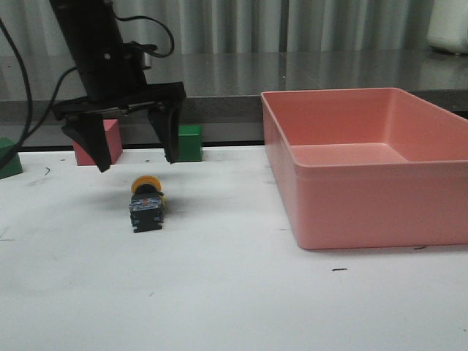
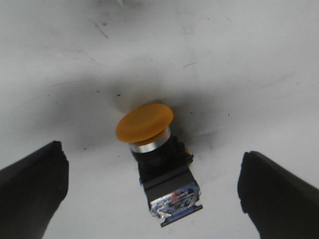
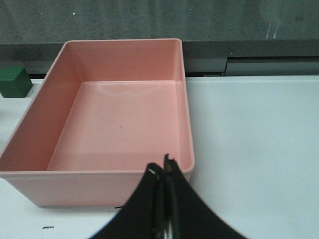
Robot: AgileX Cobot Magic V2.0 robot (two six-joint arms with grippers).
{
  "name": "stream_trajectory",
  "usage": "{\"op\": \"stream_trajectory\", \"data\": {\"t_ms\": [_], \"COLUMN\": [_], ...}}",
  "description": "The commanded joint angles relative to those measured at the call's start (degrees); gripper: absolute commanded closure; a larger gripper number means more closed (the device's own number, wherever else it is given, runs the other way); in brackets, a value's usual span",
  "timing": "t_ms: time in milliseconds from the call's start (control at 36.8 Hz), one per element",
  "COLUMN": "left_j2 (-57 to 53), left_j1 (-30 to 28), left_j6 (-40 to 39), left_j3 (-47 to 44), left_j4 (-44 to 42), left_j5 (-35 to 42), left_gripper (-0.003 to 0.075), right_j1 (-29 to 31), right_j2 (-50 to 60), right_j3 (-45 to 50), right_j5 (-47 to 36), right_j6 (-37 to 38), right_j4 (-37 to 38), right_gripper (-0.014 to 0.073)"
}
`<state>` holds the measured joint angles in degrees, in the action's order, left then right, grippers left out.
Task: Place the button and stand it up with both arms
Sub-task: 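Lower the left gripper over the button and close on its body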
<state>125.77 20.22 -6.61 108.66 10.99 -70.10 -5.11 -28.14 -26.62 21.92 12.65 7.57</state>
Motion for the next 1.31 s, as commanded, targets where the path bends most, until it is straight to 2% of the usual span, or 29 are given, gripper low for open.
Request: {"op": "stream_trajectory", "data": {"t_ms": [0,571,898,1142,1278], "left_j2": [-1.6,2.6,3.1,3.1,3.1], "left_j1": [1.2,1.2,1.2,1.2,1.2], "left_j6": [-1.3,-2.5,-2.5,-2.5,-2.5], "left_j3": [3.0,4.4,4.4,4.4,4.4], "left_j4": [1.3,1.2,1.1,1.1,1.1], "left_j5": [-2.7,-2.1,-2.7,-2.8,-2.8], "left_gripper": [0.0060,0.0065,0.0229,0.0255,0.0319], "right_j1": [0.2,0.2,0.2,0.2,0.2], "right_j2": [0.0,0.0,0.0,0.0,0.0], "right_j3": [-1.5,-1.5,-1.5,-1.5,-1.5], "right_j5": [-4.7,-4.7,-4.7,-4.7,-4.7], "right_j6": [-0.5,-0.5,-0.5,-0.5,-0.5], "right_j4": [1.2,1.2,1.2,1.2,1.2], "right_gripper": [0.0662,0.0662,0.0662,0.0662,0.0662]}}
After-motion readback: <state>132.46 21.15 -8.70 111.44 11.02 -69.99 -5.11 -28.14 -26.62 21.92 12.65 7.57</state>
